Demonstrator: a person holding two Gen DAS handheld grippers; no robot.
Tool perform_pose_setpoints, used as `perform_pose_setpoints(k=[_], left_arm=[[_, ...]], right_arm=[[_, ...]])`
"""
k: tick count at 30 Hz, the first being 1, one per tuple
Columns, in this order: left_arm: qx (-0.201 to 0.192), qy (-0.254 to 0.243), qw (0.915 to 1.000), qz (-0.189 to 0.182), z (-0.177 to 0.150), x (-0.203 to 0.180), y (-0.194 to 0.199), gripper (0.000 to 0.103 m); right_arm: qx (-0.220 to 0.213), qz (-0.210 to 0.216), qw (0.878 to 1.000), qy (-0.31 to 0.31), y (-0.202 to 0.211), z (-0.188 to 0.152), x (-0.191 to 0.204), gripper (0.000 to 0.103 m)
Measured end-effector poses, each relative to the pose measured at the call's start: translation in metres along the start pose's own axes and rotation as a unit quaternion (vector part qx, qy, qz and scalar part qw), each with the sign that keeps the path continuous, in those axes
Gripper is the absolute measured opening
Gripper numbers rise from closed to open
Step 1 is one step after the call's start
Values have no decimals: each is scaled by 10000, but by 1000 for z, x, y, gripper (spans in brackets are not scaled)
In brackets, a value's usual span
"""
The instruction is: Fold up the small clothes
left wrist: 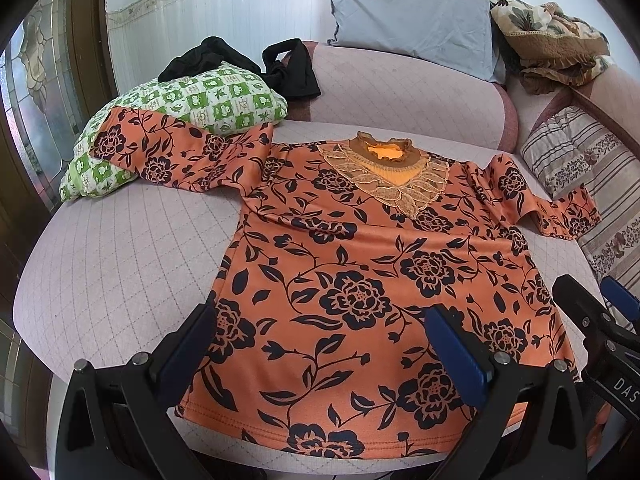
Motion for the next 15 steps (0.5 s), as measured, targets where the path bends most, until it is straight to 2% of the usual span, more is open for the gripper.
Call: perform_pose_setpoints(k=[15], left_arm=[[-23,-11,10000,18,0,0,0,103]], right_arm=[[-26,18,10000,29,0,3,2,103]])
Point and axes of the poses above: each gripper's, at about its wrist camera, not at the fingertips, and y roughly against the way its jaws point, x to its left, z to its top, the point moved 1 cm from there along -y, roughly the way its jaws point, and after that the axes turned 1 degree about -x, right-handed, at the moved point
